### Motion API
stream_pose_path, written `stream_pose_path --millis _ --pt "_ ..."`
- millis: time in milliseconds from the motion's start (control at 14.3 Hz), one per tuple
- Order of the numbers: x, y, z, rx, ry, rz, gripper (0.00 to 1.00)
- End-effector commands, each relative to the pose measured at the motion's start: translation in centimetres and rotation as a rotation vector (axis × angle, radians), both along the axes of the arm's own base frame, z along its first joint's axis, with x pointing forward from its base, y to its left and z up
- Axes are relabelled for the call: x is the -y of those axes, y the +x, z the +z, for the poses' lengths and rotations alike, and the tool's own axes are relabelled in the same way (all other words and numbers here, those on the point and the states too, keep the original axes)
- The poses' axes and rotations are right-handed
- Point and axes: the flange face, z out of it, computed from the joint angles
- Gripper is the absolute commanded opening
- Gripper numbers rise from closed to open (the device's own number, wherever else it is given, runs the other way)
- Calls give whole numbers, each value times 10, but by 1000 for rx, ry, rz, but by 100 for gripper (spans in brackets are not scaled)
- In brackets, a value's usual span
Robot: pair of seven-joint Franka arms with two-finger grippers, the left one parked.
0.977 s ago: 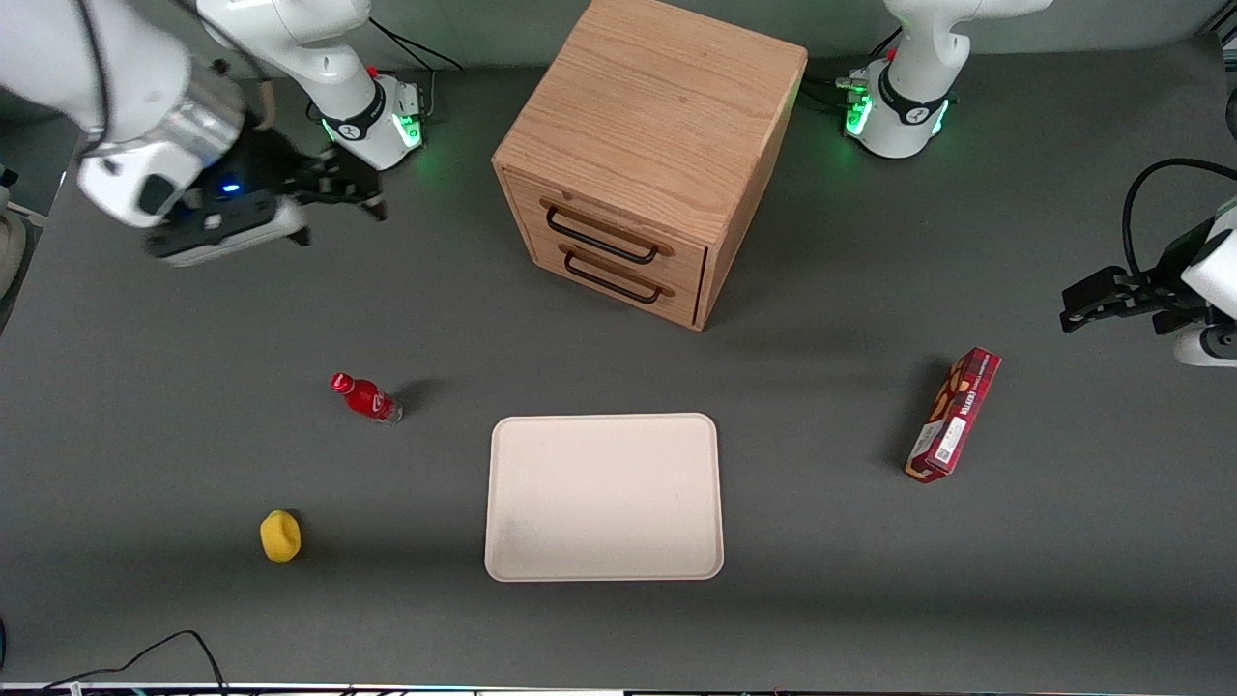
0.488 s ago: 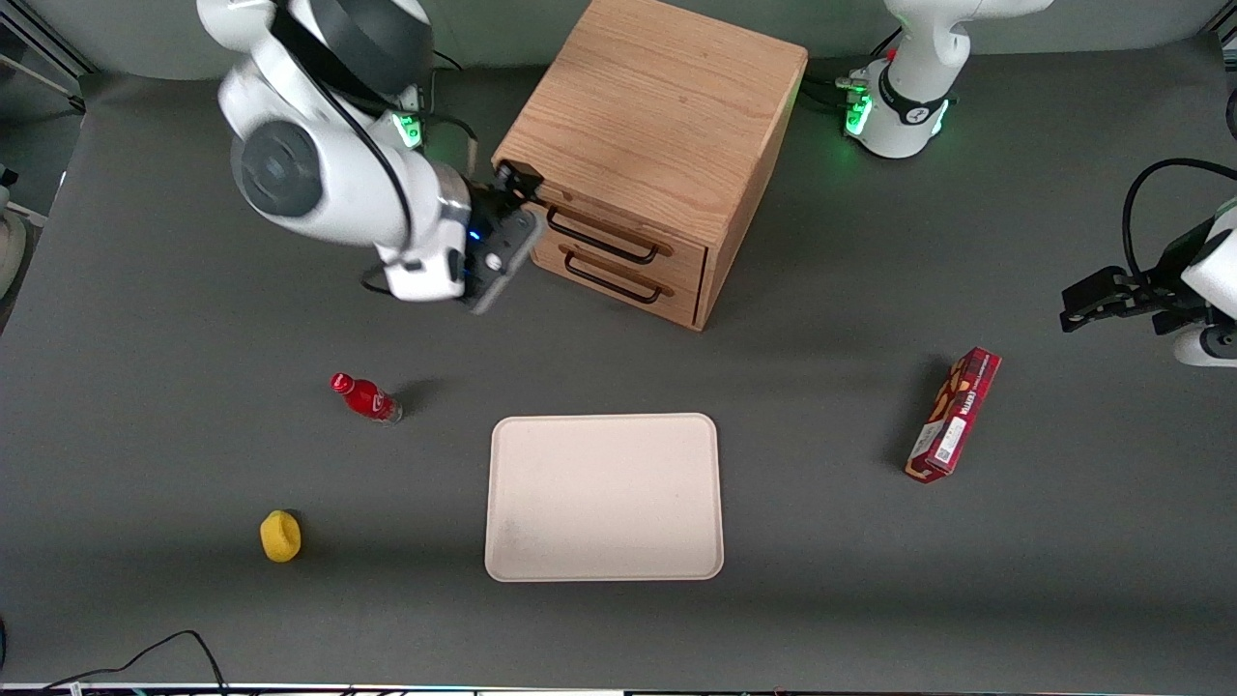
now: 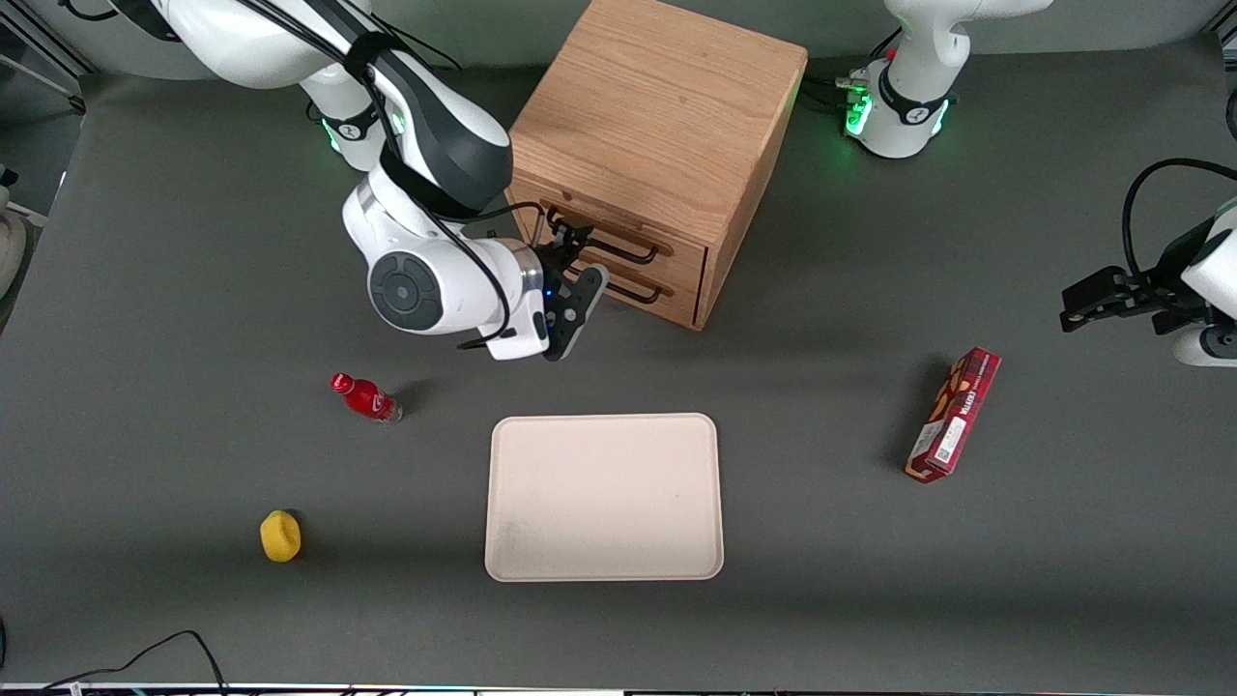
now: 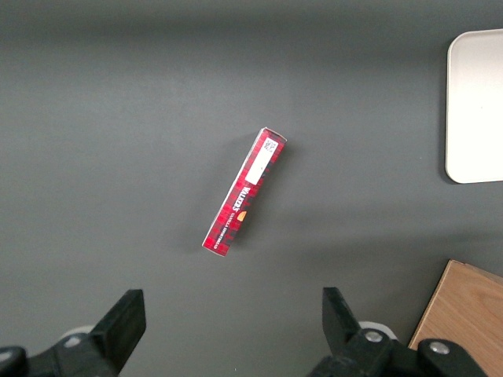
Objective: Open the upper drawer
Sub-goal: 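Move the right gripper to the upper drawer's black handle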
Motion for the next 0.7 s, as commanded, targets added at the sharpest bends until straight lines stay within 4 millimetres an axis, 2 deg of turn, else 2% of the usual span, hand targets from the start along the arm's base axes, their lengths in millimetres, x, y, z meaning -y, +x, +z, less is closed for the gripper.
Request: stream_pose_path --millis 0,628 --pt "-15 -8 0 1 41 18 100" --pt "-18 -15 -35 8 21 3 100"
